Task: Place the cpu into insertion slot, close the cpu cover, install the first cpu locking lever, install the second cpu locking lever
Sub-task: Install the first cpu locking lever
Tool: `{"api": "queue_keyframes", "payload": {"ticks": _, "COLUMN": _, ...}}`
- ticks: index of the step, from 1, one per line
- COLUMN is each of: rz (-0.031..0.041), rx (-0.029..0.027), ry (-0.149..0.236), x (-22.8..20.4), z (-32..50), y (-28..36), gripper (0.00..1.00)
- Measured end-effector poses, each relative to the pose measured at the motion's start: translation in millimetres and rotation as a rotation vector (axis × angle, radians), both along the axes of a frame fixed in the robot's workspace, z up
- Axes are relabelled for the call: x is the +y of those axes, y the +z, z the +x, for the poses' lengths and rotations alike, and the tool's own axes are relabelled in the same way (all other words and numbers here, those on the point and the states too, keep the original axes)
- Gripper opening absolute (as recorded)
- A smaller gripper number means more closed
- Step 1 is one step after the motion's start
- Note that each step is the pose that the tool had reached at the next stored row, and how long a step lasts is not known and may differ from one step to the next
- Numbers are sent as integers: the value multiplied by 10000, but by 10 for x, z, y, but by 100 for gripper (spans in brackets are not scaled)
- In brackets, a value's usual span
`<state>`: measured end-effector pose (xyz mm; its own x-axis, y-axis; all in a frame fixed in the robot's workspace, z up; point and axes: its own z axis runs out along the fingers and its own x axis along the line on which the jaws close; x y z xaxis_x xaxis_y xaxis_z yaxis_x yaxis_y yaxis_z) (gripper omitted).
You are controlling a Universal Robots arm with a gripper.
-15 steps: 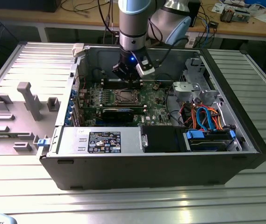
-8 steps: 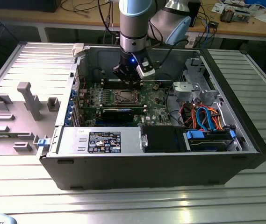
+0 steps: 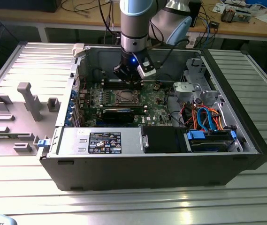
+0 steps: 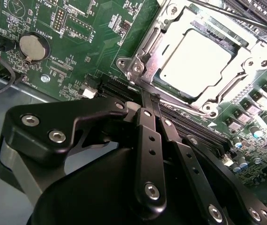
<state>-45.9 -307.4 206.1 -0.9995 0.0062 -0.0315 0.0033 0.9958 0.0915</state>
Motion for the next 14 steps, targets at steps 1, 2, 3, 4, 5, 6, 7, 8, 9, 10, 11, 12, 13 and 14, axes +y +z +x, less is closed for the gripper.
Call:
{"api": "queue_keyframes", "payload": {"ticks": 1, "rz": -2, "rx": 0, "ry": 1, "x": 0, "z": 2, "y": -4, "gripper": 11}}
{"api": "queue_keyframes", "payload": {"ticks": 2, "rz": -4, "rx": 2, "ry": 0, "x": -1, "z": 3, "y": -5, "gripper": 11}}
{"api": "queue_keyframes", "payload": {"ticks": 3, "rz": -3, "rx": 1, "ry": 0, "x": 0, "z": 5, "y": -9, "gripper": 11}}
{"api": "queue_keyframes", "payload": {"ticks": 4, "rz": -2, "rx": 0, "ry": -1, "x": 0, "z": 6, "y": -11, "gripper": 11}}
{"api": "queue_keyframes", "payload": {"ticks": 5, "rz": -3, "rx": 1, "ry": 0, "x": 0, "z": 7, "y": -12, "gripper": 11}}
{"api": "queue_keyframes", "payload": {"ticks": 6, "rz": -3, "rx": 1, "ry": 0, "x": -1, "z": 7, "y": -12, "gripper": 11}}
{"api": "queue_keyframes", "payload": {"ticks": 7, "rz": -1, "rx": 0, "ry": 0, "x": -1, "z": 7, "y": -13, "gripper": 11}}
{"api": "queue_keyframes", "payload": {"ticks": 8, "rz": 0, "rx": -1, "ry": 0, "x": -4, "z": 8, "y": -14, "gripper": 11}}
{"api": "queue_keyframes", "payload": {"ticks": 9, "rz": -2, "rx": -1, "ry": 0, "x": -6, "z": 8, "y": -13, "gripper": 11}}
{"api": "queue_keyframes", "payload": {"ticks": 10, "rz": -2, "rx": -1, "ry": 0, "x": -7, "z": 7, "y": -11, "gripper": 11}}
{"api": "queue_keyframes", "payload": {"ticks": 11, "rz": -2, "rx": 0, "ry": 0, "x": -8, "z": 7, "y": -9, "gripper": 11}}
{"api": "queue_keyframes", "payload": {"ticks": 12, "rz": -2, "rx": 0, "ry": 0, "x": -9, "z": 7, "y": -7, "gripper": 11}}
{"api": "queue_keyframes", "payload": {"ticks": 13, "rz": -1, "rx": 0, "ry": 0, "x": -9, "z": 7, "y": -5, "gripper": 11}}
{"api": "queue_keyframes", "payload": {"ticks": 14, "rz": 0, "rx": -1, "ry": 0, "x": -9, "z": 8, "y": -5, "gripper": 11}}
